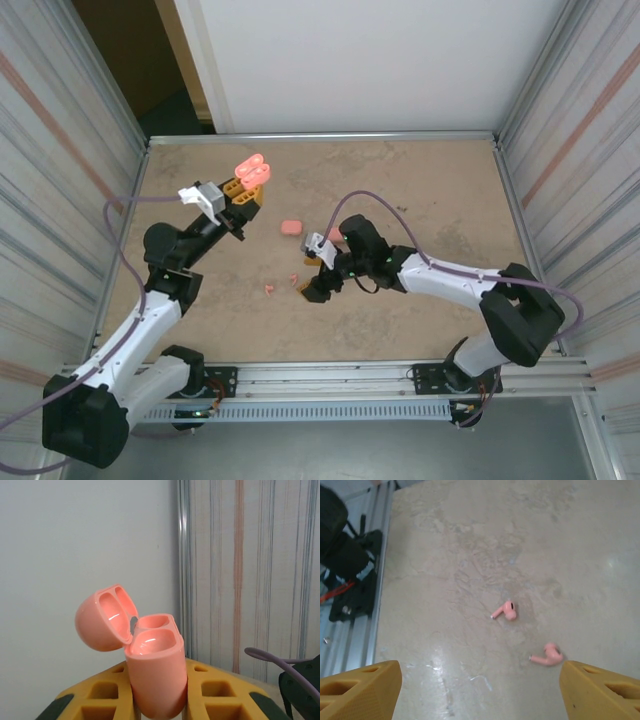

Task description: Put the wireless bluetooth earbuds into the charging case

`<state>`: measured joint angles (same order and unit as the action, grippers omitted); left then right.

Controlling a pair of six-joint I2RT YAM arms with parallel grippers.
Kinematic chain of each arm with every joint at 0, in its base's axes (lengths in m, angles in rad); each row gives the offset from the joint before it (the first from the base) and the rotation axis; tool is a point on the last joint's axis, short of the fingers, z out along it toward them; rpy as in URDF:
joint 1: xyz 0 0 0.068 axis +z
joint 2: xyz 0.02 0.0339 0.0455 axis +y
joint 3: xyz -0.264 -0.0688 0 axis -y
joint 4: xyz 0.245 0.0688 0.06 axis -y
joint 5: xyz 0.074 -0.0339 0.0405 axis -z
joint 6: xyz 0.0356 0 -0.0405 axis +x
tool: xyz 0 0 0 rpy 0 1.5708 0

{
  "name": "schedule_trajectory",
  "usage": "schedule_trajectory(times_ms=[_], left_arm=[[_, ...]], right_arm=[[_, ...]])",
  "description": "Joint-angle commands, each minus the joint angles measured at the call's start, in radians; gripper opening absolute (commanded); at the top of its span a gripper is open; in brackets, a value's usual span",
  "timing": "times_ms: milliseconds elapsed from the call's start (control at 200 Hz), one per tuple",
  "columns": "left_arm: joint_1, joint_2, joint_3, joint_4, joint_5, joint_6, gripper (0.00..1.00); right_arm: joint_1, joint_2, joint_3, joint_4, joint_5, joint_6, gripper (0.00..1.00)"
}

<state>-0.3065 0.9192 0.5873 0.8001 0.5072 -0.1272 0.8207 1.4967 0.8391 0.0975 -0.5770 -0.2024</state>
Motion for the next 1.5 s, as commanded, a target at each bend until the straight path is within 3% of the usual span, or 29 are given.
schedule_trajectory(times_ms=[0,306,496,601,952,1498], left_arm=[[0.011,-0.041,-0.011,-0.003,-0.032,0.018,0.0],[0.011,-0.088,-0.008,-0.069,-0.057,0.052,0.0],[0.011,-0.094,-0.004,-0.084,-0.056,0.064,0.0],[0.011,-0.095,-0.004,-0.087,-0.059,0.067,0.0],[0.011,-0.095,-0.004,-0.092,-0.065,0.071,0.0],[0.011,-0.091,-0.003,-0.098,-0.069,0.078,0.0]], right_arm=[[0.008,0.056,0.041,0.023,-0.098,-0.243,0.81],[0.047,0.273,0.208,-0.054,-0.106,-0.444,0.81],[0.059,0.407,0.371,-0.229,-0.109,-0.509,0.67],[0.071,0.456,0.423,-0.286,-0.086,-0.552,0.66],[0.089,0.594,0.571,-0.418,-0.023,-0.606,0.55],[0.107,0.717,0.735,-0.521,0.028,-0.64,0.54]])
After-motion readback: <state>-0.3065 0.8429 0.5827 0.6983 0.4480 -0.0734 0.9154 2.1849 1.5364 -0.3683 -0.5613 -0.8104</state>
